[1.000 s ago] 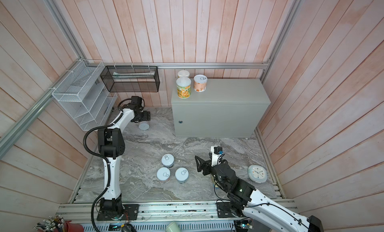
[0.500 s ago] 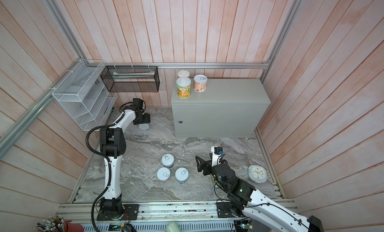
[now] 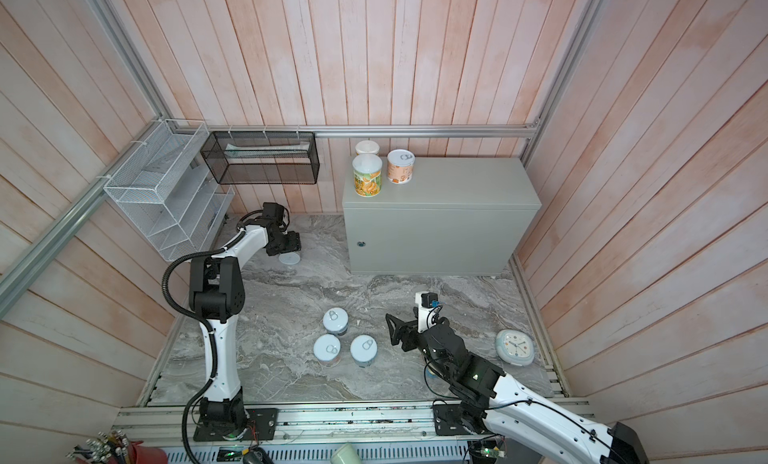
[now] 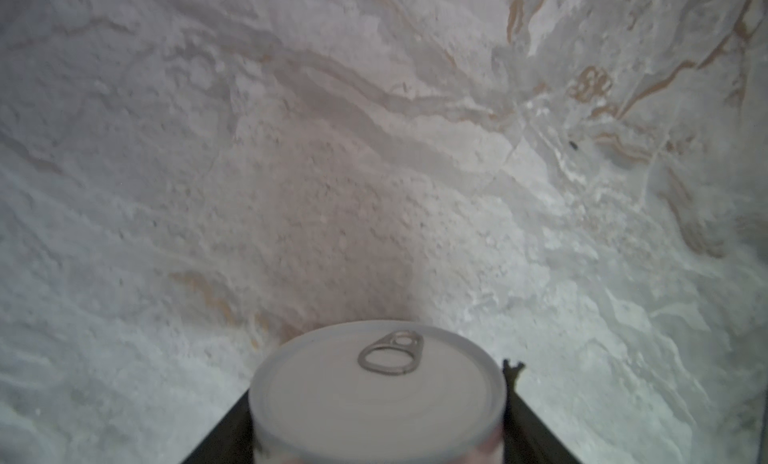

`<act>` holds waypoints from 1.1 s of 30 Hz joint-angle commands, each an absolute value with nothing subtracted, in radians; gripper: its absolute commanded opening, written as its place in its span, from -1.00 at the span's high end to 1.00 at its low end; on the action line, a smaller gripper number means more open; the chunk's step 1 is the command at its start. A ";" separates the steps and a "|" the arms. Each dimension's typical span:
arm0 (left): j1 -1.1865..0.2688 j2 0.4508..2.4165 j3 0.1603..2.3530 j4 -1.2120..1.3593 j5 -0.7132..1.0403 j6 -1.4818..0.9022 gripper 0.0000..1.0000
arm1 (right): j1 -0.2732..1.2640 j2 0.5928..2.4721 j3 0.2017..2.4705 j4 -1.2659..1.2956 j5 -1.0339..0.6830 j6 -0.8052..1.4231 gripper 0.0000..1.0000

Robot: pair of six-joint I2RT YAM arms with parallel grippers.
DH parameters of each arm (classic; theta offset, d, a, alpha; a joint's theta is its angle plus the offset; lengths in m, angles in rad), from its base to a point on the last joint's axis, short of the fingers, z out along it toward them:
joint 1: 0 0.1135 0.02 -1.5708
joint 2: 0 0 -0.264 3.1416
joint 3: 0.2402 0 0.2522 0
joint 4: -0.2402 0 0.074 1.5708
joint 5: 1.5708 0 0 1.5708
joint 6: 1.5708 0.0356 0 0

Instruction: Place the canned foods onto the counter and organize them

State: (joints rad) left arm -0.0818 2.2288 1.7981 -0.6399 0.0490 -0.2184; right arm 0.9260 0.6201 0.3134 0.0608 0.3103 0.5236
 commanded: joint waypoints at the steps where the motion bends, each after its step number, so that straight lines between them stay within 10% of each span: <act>1: -0.110 2.042 1.640 -0.406 0.105 -0.238 0.04 | 0.923 0.647 0.349 0.112 0.273 0.512 -0.81; 25: -0.403 1.686 0.634 0.643 -0.330 -0.236 -0.10 | 0.925 0.733 0.383 0.133 0.225 0.509 -0.80; 33: -0.471 1.631 0.591 0.556 -0.373 -0.338 -1.00 | 0.925 0.721 0.377 0.120 0.240 0.524 -0.80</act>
